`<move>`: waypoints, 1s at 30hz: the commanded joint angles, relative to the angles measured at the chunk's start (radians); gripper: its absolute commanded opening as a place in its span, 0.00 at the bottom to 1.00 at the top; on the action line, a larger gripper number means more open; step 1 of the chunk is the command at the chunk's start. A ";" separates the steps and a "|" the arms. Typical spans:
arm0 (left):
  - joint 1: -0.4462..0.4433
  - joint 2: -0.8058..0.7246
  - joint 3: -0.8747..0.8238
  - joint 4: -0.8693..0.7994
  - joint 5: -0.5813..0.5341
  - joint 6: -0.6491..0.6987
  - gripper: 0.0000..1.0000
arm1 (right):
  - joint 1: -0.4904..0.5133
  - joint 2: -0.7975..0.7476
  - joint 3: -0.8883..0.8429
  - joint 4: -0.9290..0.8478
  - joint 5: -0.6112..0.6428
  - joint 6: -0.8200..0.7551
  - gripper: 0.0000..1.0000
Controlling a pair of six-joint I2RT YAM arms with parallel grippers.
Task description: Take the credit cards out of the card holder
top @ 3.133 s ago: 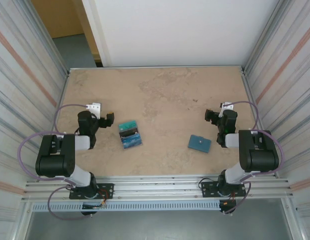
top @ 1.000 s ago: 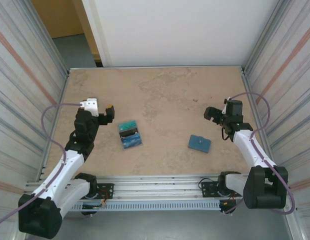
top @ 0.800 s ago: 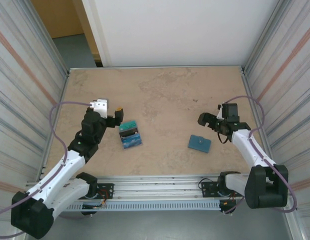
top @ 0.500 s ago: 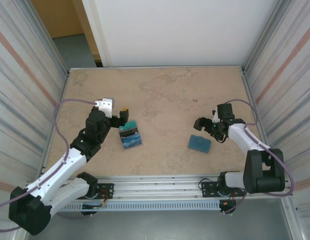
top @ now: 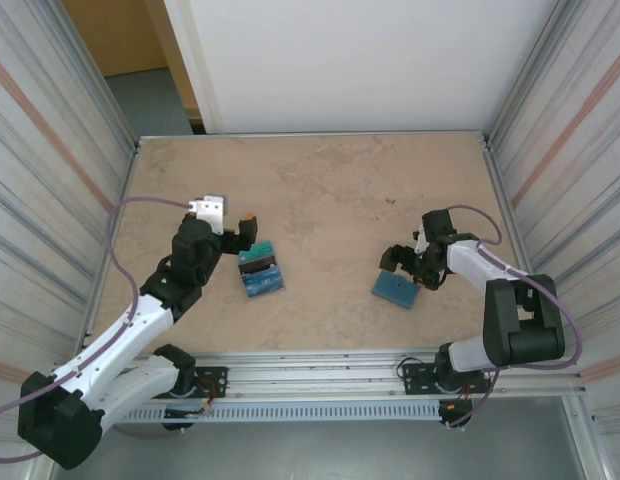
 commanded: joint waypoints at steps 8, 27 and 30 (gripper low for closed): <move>-0.005 0.021 0.066 -0.051 -0.016 -0.033 0.99 | 0.057 -0.109 -0.035 -0.111 -0.042 0.074 0.93; -0.005 0.070 0.106 -0.060 0.011 -0.056 0.98 | 0.158 -0.209 -0.161 -0.085 -0.066 0.169 0.86; -0.006 0.073 0.110 -0.065 0.012 -0.056 0.99 | 0.192 -0.187 -0.160 -0.076 -0.037 0.180 0.82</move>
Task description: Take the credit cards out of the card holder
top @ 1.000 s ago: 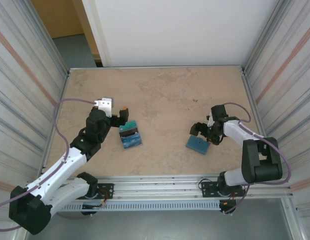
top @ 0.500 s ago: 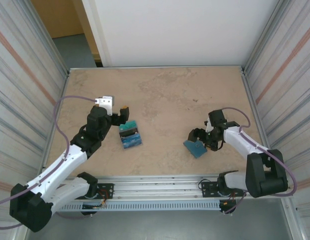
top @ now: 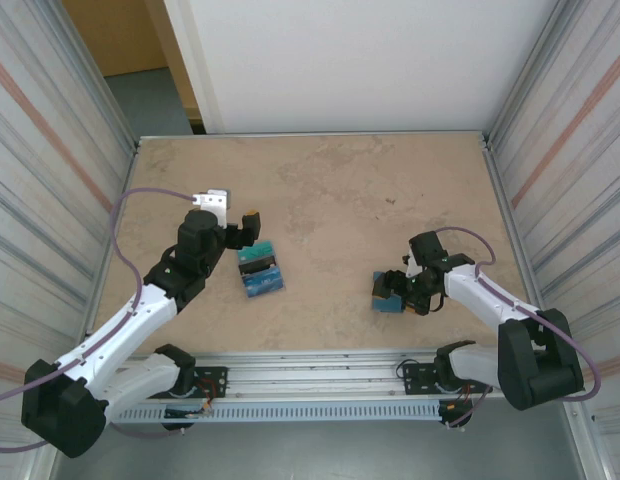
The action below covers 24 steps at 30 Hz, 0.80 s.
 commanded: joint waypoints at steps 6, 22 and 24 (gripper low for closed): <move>-0.006 -0.007 0.036 -0.017 -0.004 -0.025 0.99 | 0.043 0.027 -0.020 0.001 0.089 0.059 0.77; -0.007 0.005 0.043 -0.018 0.011 -0.025 0.99 | 0.043 -0.019 -0.008 0.012 0.215 0.122 0.83; -0.006 0.007 0.047 -0.018 0.011 -0.023 0.99 | 0.044 -0.022 0.001 0.005 0.219 0.113 0.88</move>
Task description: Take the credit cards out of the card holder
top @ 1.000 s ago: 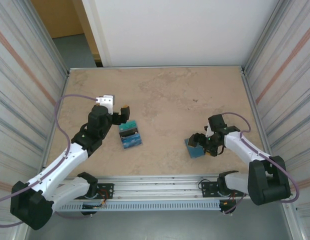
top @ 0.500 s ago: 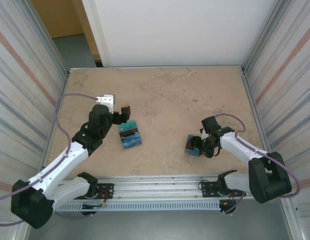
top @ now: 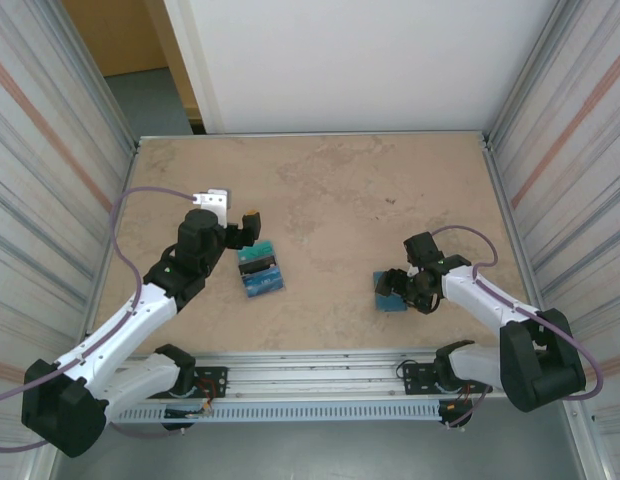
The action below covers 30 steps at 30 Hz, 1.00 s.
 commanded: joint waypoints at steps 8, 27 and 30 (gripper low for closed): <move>-0.006 0.019 0.036 0.009 0.008 -0.019 0.99 | 0.032 0.004 0.059 -0.030 0.027 -0.068 0.99; -0.007 0.017 0.041 0.001 0.003 -0.019 0.99 | 0.170 0.241 0.157 -0.071 0.160 -0.085 0.90; -0.006 0.018 0.046 0.000 0.004 -0.023 0.99 | 0.185 0.241 0.156 -0.073 0.170 -0.084 0.78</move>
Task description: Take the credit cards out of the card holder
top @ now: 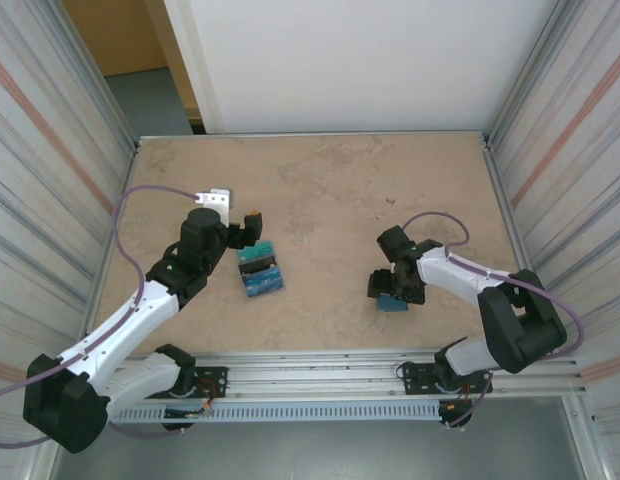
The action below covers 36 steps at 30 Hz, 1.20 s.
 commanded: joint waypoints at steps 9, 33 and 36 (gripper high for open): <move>-0.006 -0.003 0.089 -0.068 -0.017 -0.091 0.99 | 0.081 -0.034 -0.002 0.018 0.051 -0.042 0.62; -0.183 0.305 0.322 -0.030 0.521 -0.303 0.99 | 0.106 -0.643 -0.240 0.536 0.003 -0.120 0.53; -0.245 0.361 0.366 0.006 0.566 -0.269 0.99 | 0.111 -0.662 -0.236 0.552 0.010 -0.119 0.53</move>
